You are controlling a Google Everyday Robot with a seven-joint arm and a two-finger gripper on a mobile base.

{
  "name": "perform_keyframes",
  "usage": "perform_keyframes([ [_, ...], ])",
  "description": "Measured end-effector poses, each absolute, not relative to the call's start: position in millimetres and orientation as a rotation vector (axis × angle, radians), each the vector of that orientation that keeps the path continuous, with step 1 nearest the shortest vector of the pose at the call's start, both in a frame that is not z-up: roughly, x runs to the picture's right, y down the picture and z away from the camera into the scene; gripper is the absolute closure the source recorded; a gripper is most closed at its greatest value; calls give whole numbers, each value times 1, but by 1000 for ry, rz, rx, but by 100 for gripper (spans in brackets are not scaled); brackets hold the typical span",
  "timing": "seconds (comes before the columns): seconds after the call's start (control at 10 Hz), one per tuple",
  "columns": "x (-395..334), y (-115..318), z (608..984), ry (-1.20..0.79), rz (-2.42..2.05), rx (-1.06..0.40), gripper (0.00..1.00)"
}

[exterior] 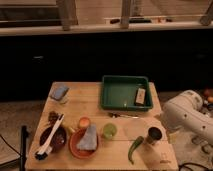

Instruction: Stack cups into tray

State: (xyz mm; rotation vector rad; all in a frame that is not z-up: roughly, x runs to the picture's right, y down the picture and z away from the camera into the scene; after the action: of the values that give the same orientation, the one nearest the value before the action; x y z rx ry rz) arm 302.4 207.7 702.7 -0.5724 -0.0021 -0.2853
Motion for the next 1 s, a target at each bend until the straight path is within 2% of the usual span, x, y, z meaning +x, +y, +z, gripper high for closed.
perform_keyframes([
  [1.0, 279, 230, 722, -156, -240, -614, 20],
])
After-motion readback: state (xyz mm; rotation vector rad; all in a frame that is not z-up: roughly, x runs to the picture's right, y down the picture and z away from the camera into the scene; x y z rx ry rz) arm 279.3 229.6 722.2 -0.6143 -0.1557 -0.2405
